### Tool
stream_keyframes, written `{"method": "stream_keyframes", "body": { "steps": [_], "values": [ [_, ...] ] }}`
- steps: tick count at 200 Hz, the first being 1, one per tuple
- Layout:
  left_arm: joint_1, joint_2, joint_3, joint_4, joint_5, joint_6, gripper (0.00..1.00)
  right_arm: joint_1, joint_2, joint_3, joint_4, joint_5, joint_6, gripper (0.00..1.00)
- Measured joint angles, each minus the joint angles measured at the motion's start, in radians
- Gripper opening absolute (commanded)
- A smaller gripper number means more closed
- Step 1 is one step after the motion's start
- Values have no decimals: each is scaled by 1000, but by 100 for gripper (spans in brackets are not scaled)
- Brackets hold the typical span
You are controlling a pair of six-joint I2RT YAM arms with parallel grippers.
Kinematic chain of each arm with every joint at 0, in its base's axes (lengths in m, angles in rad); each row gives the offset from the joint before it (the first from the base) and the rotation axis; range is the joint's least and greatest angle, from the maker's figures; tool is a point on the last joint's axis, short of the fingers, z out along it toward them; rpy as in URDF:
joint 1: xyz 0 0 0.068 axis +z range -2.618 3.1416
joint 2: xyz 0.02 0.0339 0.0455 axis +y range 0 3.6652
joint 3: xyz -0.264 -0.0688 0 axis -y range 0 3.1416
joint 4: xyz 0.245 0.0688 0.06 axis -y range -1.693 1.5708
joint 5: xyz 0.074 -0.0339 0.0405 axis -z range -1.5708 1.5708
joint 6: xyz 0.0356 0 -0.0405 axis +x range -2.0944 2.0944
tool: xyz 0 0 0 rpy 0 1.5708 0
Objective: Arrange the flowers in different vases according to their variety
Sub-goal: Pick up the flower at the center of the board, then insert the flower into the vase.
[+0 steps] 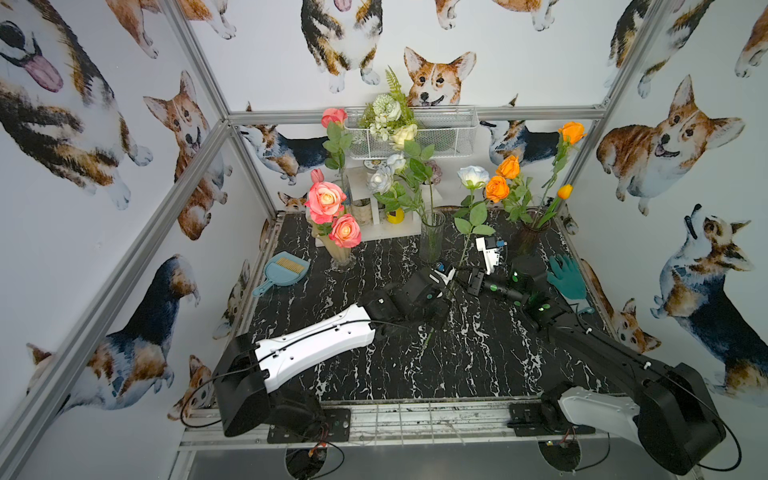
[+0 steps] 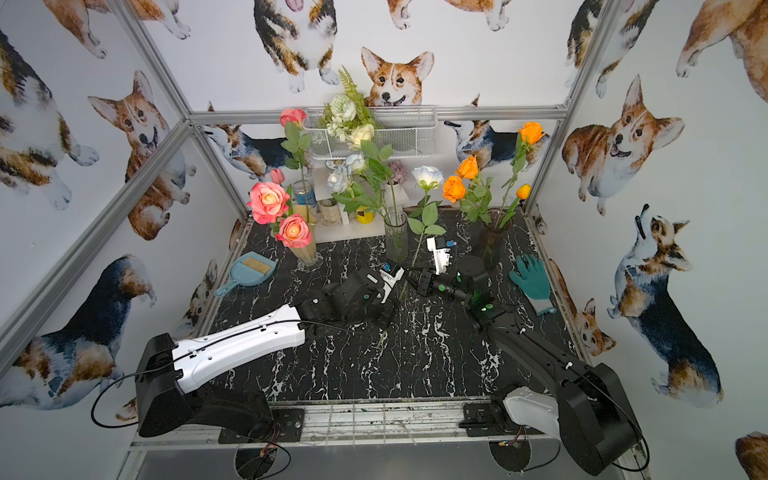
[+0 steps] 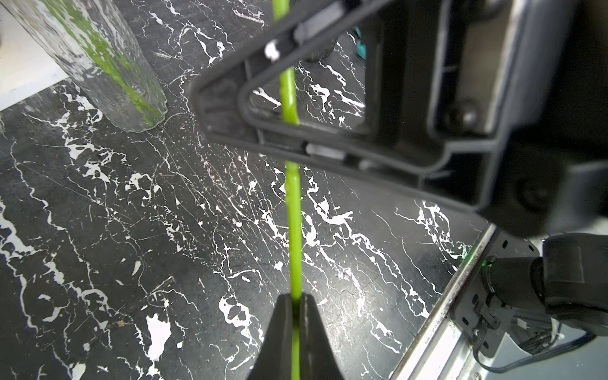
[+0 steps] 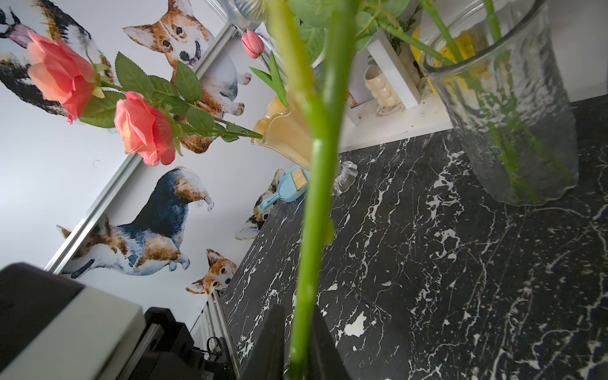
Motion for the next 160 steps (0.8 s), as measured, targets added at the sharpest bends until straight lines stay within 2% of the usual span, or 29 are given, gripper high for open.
{"method": "stream_keyframes", "body": {
  "steps": [35, 60, 67, 82, 100, 160],
  "values": [
    [0, 0, -4, 6, -5, 0, 1, 0, -5, 2, -3, 6, -1, 9],
    [0, -6, -14, 16, -11, 0, 55, 0, -9, 12, -24, 17, -10, 9],
    [0, -12, -24, 14, -15, -2, 67, 0, -9, 21, -37, 34, -23, 9],
    [8, -31, -53, 19, -19, -13, 85, 0, -9, 58, -80, 58, -52, 9],
    [30, -64, -105, 27, -21, -27, 98, 0, 1, 135, -140, 89, -106, 9],
    [216, -243, -384, 77, 3, -81, 100, 0, 117, 481, -347, 250, -324, 9]
  ]
}}
